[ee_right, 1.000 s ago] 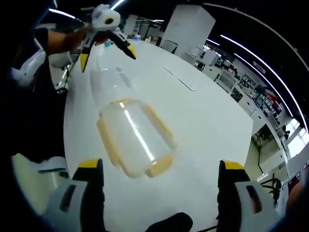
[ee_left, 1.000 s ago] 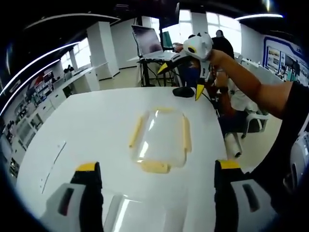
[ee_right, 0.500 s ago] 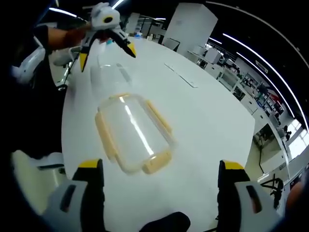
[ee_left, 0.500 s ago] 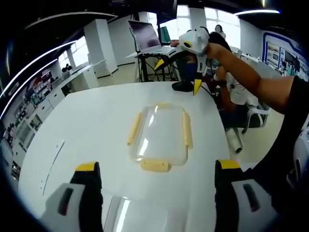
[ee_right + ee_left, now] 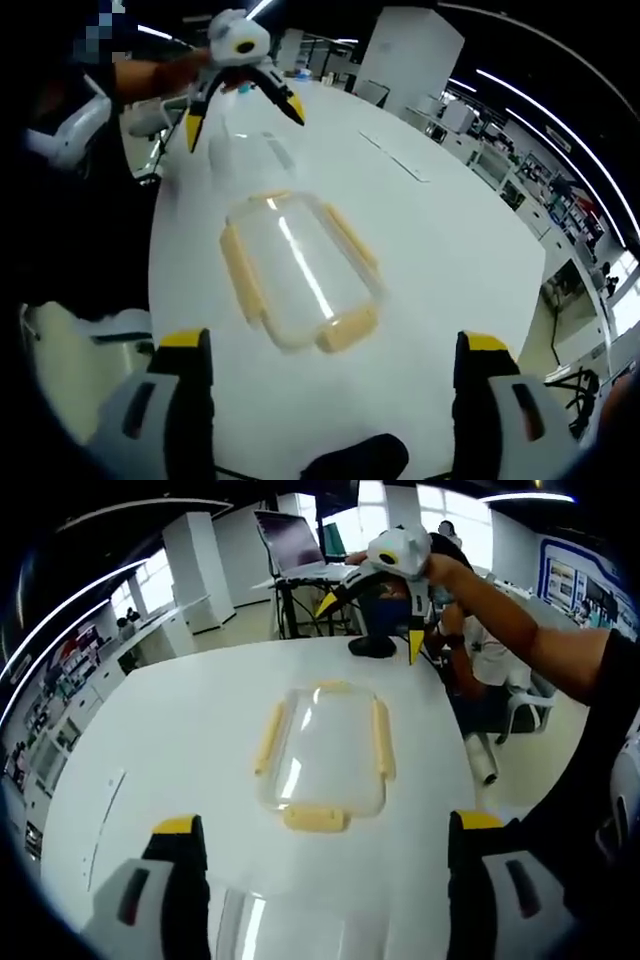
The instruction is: Snap each plastic latch of the storage box into its locked position after aligning the lid with the box until every specified latch is closed and the lid sits flush.
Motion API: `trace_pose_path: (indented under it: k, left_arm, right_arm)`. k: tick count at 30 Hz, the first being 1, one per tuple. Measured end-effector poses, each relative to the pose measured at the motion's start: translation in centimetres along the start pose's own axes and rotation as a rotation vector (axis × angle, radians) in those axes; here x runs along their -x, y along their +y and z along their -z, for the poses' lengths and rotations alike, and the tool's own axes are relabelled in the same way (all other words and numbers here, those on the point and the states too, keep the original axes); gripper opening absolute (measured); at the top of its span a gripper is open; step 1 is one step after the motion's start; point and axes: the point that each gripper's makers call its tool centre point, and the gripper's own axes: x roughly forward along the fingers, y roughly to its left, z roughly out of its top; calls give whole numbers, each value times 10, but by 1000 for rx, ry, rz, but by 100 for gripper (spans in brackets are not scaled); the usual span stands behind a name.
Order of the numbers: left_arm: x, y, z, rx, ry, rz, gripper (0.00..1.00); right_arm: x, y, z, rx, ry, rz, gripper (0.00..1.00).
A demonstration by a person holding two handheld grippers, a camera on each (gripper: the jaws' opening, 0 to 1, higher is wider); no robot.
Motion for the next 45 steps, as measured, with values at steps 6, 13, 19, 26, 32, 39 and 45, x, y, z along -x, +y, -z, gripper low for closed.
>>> trace_pose_path:
  k: [6, 13, 19, 26, 32, 39, 45]
  left_arm:
    - [-5, 3, 1, -24, 18, -30, 100]
    - [-11, 0, 8, -26, 51, -20, 100]
    - [-8, 4, 6, -22, 45, -30, 100]
    - [-11, 5, 8, -25, 55, -28, 98]
    - [-14, 5, 9, -22, 61, -20, 96]
    - [-16, 9, 11, -17, 61, -21, 95]
    - [-17, 13, 12, 6, 64, -15, 92]
  right_arm:
    - [-10, 3, 10, 30, 30, -50, 99]
    - [-16, 4, 10, 37, 26, -68, 98]
    - [-12, 2, 13, 35, 35, -60, 98]
    - [-7, -6, 12, 39, 52, -36, 100]
    - [-8, -8, 16, 46, 71, -44, 99]
    - [-13, -3, 19, 51, 89, -68, 98]
    - [-15, -8, 19, 54, 97, -68, 96]
